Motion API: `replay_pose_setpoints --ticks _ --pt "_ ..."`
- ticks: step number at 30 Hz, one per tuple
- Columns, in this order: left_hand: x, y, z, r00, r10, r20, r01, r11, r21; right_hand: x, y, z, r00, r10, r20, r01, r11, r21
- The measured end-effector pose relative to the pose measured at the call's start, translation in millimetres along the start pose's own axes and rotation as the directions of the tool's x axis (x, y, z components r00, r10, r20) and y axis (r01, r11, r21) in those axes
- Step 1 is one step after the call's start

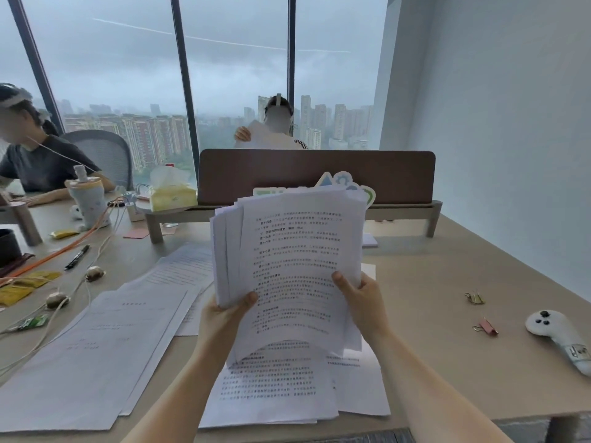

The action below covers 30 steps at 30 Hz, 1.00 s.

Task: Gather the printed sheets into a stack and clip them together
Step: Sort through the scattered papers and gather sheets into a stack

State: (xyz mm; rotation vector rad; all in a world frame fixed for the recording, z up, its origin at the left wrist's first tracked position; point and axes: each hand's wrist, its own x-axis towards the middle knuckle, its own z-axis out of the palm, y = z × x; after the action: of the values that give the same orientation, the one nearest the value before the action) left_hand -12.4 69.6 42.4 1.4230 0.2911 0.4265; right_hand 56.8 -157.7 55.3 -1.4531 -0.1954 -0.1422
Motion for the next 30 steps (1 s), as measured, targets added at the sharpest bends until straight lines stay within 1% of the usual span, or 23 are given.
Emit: replay_pose_setpoints --ticks 3,5,6,10,13,16,19,21,25,30 --pt "2 -1 1 0.999 -0.036 0.006 0.036 0.999 -0.008 1 7 4 0.998 0.05 0.048 -0.05 0.999 0.005" --pt "2 -3 2 0.998 -0.058 0.014 0.058 0.998 0.007 0 16 9 0.987 0.124 0.101 -0.12 0.992 -0.047" --pt "1 -4 2 0.998 -0.065 0.013 0.065 0.998 0.018 0 21 11 0.984 0.145 0.099 -0.138 0.987 -0.078" --pt "2 -3 5 0.998 -0.052 0.018 0.051 0.998 0.042 0 24 13 0.989 0.142 0.028 -0.137 0.979 -0.148" --pt "6 0 14 0.997 -0.071 0.035 0.068 0.995 0.076 0 14 5 0.993 0.118 -0.013 -0.118 0.976 -0.183" --pt "9 4 32 0.988 -0.108 0.109 0.096 0.99 0.106 2 3 -11 0.996 0.077 -0.054 -0.089 0.955 -0.284" --pt "6 3 54 0.975 -0.137 0.175 0.118 0.987 0.111 3 0 -37 0.986 0.108 -0.131 -0.148 0.924 -0.352" --pt "3 -2 68 0.957 -0.178 0.227 0.152 0.98 0.126 4 -2 -58 0.976 0.14 -0.164 -0.195 0.899 -0.392" --pt "-6 -13 100 0.893 -0.302 0.335 0.265 0.952 0.151 5 -3 -102 0.95 0.204 -0.236 -0.292 0.848 -0.443" --pt "-21 -28 138 0.828 -0.386 0.408 0.334 0.922 0.193 4 4 -153 0.909 0.327 -0.258 -0.413 0.787 -0.458"
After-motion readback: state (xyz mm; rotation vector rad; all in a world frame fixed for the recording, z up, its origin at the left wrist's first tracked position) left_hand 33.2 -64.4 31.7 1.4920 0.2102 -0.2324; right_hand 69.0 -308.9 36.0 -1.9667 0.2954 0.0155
